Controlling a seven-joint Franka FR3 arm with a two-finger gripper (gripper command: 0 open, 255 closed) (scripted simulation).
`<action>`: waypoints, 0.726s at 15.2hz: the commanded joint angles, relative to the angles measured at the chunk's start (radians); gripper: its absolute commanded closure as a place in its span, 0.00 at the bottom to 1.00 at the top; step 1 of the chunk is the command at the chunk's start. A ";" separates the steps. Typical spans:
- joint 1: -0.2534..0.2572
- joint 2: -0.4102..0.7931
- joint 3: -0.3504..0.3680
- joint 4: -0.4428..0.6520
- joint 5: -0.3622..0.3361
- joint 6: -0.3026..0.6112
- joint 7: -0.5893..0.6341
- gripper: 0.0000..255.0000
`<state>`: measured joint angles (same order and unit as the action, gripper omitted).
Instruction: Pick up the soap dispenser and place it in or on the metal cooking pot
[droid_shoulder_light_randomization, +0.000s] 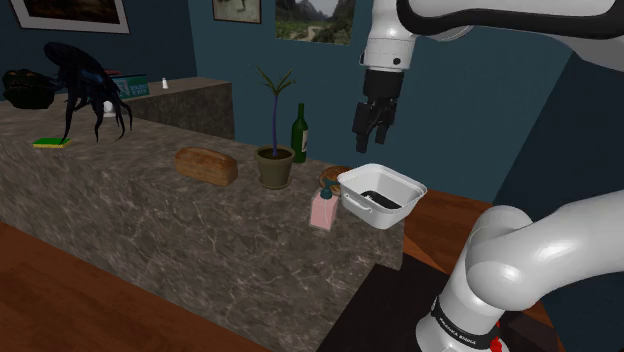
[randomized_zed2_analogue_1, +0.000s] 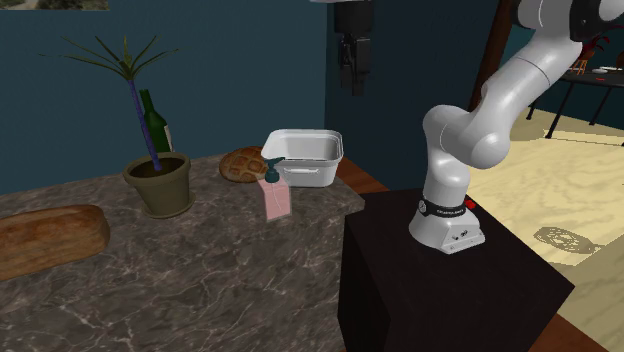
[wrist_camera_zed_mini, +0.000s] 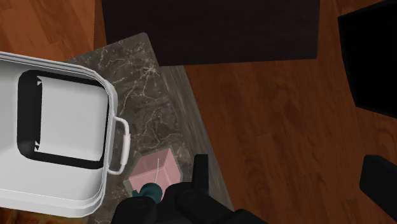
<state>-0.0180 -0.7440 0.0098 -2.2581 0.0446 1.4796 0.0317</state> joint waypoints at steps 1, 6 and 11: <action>0.000 0.000 0.000 0.000 0.000 0.000 0.000 0.00; -0.013 0.111 -0.056 -0.034 -0.031 0.132 -0.078 0.00; -0.024 0.250 -0.109 -0.034 -0.050 0.258 -0.154 0.00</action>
<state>-0.0404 -0.5217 -0.0892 -2.2869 -0.0025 1.7059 -0.1078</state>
